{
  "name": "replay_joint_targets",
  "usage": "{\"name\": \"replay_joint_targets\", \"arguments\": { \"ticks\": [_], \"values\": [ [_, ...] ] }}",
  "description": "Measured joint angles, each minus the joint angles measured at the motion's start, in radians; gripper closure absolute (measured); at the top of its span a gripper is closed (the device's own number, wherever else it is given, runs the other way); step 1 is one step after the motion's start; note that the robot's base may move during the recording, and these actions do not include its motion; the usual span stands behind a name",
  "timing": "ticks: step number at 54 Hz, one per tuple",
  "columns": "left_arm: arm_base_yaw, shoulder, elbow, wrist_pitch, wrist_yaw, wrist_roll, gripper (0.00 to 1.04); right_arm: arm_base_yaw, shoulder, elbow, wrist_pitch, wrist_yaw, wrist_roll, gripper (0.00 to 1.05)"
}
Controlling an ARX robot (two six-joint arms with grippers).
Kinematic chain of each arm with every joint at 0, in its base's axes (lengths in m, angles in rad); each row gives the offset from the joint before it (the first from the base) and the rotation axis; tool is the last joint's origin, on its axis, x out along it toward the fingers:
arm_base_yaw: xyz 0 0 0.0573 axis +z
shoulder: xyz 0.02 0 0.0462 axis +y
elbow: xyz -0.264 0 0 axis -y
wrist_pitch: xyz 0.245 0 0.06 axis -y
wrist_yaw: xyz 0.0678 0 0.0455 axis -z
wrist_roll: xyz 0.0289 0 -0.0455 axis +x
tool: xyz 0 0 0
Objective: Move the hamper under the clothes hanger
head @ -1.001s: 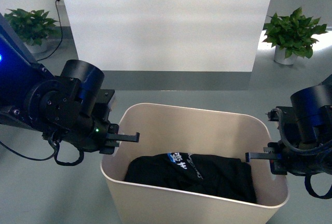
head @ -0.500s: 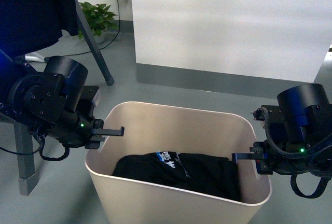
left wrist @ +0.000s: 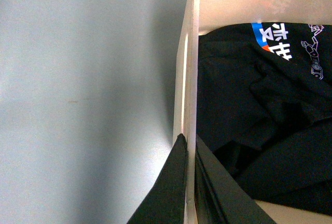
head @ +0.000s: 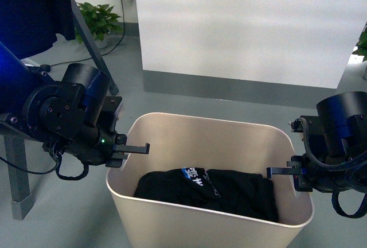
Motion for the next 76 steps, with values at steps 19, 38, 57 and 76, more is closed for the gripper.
{"name": "replay_joint_targets", "arguments": {
  "ticks": [19,38,57,76],
  "values": [
    [0.0,0.0,0.0,0.0,0.001,0.0,1.01,0.0,0.0,0.0,0.0,0.002,0.0,1.02],
    [0.002,0.0,-0.042,0.125,0.055,-0.026,1.01,0.0,0.0,0.0,0.0,0.003,-0.001,1.02],
    [0.006,0.02,-0.076,0.241,0.055,-0.034,1.01,-0.001,0.019,-0.021,0.056,-0.076,0.103,1.02],
    [-0.002,0.066,-0.073,0.176,0.035,-0.027,1.01,0.0,0.053,-0.021,0.026,-0.077,0.094,1.02]
  ]
}}
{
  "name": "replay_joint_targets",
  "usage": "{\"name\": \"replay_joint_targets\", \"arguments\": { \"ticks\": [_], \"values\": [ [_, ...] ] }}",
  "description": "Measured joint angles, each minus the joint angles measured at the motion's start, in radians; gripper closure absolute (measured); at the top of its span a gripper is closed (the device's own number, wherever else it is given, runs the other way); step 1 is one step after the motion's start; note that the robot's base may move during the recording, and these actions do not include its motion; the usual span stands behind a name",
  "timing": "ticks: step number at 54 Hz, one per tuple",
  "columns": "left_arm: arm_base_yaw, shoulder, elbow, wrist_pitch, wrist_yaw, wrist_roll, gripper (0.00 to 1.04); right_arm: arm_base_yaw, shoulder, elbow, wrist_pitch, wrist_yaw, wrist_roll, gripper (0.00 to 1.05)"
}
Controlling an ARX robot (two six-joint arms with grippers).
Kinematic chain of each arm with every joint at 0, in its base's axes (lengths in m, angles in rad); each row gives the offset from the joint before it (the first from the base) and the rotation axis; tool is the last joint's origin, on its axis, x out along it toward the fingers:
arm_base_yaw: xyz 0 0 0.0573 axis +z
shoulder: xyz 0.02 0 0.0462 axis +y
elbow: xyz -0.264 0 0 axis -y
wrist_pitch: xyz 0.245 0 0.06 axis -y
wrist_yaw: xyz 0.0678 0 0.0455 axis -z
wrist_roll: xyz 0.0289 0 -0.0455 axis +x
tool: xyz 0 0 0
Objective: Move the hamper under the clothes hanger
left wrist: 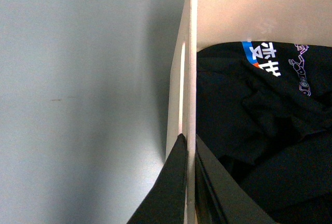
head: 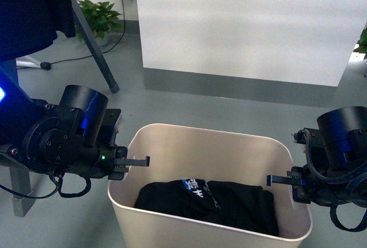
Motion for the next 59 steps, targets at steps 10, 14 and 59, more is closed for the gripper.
{"name": "replay_joint_targets", "arguments": {
  "ticks": [10,14,59],
  "values": [
    [-0.002,0.004,0.0,-0.005,-0.021,0.001,1.01,0.002,0.009,0.0,-0.003,0.0,-0.004,1.02],
    [-0.003,0.004,-0.008,-0.002,-0.021,0.001,1.01,0.005,0.009,0.0,-0.003,0.004,-0.008,1.02],
    [0.052,-0.131,-0.179,0.055,0.07,0.008,0.95,0.017,0.018,0.002,0.008,0.038,-0.043,1.02]
  ]
}}
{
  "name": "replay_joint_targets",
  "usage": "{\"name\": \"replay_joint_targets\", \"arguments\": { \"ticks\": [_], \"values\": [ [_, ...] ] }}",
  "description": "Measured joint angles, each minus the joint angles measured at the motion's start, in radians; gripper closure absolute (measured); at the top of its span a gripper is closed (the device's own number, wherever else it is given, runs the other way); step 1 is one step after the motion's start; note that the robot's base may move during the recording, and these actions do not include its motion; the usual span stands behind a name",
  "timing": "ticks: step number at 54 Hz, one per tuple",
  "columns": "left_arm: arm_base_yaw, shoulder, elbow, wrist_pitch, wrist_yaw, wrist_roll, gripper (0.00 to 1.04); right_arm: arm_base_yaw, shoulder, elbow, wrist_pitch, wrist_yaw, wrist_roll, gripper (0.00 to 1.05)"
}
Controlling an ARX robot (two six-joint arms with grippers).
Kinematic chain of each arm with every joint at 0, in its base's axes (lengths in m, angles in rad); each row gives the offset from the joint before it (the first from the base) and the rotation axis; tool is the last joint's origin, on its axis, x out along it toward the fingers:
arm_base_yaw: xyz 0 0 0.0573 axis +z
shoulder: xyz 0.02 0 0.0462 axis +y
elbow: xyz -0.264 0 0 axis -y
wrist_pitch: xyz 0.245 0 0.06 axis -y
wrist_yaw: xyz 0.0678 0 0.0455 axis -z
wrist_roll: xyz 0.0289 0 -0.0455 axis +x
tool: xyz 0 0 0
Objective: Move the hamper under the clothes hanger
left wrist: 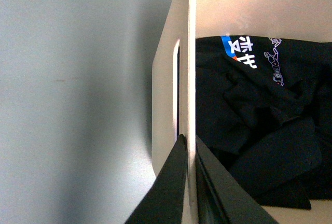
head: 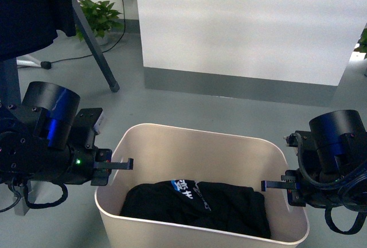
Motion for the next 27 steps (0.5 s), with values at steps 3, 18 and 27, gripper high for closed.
{"name": "replay_joint_targets", "arguments": {
  "ticks": [3,18,27],
  "values": [
    [0.01,0.0,0.014,-0.009,0.002,0.003,0.84,0.0,0.0,0.003,0.0,0.002,-0.018,0.94],
    [0.059,0.0,0.053,-0.01,-0.004,0.011,0.4,-0.023,0.0,0.016,-0.01,0.026,-0.044,0.5],
    [0.054,-0.001,0.097,-0.012,-0.025,0.002,0.11,-0.033,-0.022,0.032,-0.026,0.022,-0.035,0.22]
  ]
}}
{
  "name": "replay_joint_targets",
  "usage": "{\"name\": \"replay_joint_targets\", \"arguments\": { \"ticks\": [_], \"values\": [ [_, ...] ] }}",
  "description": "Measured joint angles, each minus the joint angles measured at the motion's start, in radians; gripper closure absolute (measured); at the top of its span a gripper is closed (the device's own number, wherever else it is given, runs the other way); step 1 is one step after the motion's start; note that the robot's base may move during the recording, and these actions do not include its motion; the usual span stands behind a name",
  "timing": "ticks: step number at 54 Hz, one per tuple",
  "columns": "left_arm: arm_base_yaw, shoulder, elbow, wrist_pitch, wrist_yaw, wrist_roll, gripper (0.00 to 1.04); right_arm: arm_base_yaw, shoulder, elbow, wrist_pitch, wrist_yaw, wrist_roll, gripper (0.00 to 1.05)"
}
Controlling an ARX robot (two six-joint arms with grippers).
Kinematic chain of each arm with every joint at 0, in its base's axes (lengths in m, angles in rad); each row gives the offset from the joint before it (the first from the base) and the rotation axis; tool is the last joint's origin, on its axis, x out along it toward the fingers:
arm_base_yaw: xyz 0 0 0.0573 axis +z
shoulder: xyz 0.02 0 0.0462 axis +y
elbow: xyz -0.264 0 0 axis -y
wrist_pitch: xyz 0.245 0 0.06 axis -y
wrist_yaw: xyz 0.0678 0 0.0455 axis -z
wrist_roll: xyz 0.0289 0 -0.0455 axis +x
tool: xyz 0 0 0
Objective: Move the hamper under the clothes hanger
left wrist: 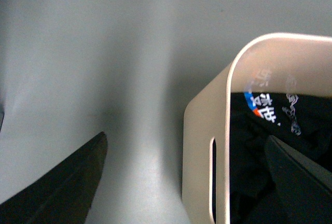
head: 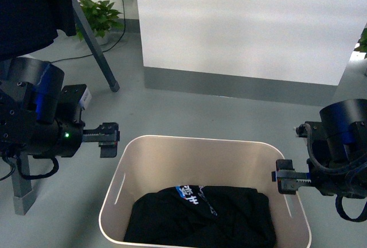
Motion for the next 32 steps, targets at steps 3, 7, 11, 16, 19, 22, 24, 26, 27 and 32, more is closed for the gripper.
{"name": "replay_joint_targets", "arguments": {
  "ticks": [3,7,11,16,19,22,24,26,27,32],
  "values": [
    [-0.019,0.001,0.029,0.002,-0.041,-0.008,0.05,-0.007,-0.028,0.001,-0.001,-0.001,0.0,0.11],
    [-0.07,0.022,0.096,0.051,-0.145,-0.015,0.07,-0.017,-0.076,0.001,0.01,-0.018,0.018,0.07],
    [-0.106,0.015,0.108,0.064,-0.141,-0.028,0.07,-0.014,-0.115,-0.015,0.064,-0.013,0.044,0.08],
    [-0.127,-0.005,0.116,0.062,-0.096,-0.043,0.07,-0.013,-0.153,-0.027,0.093,-0.004,0.046,0.08],
    [-0.129,-0.018,0.12,0.057,-0.089,-0.049,0.07,-0.013,-0.175,-0.031,0.1,0.008,0.044,0.08],
    [-0.127,-0.033,0.122,0.051,-0.09,-0.053,0.07,-0.012,-0.196,-0.033,0.103,0.016,0.042,0.08],
    [-0.124,-0.051,0.123,0.046,-0.097,-0.055,0.07,-0.012,-0.219,-0.035,0.104,0.019,0.043,0.08],
    [-0.121,-0.063,0.123,0.044,-0.103,-0.055,0.07,-0.012,-0.235,-0.035,0.104,0.018,0.043,0.08],
    [-0.12,-0.071,0.123,0.043,-0.105,-0.055,0.07,-0.012,-0.243,-0.035,0.105,0.019,0.043,0.08],
    [-0.113,-0.14,0.124,0.032,-0.117,-0.057,0.07,-0.011,-0.312,-0.035,0.107,0.02,0.039,0.08]
  ]
}}
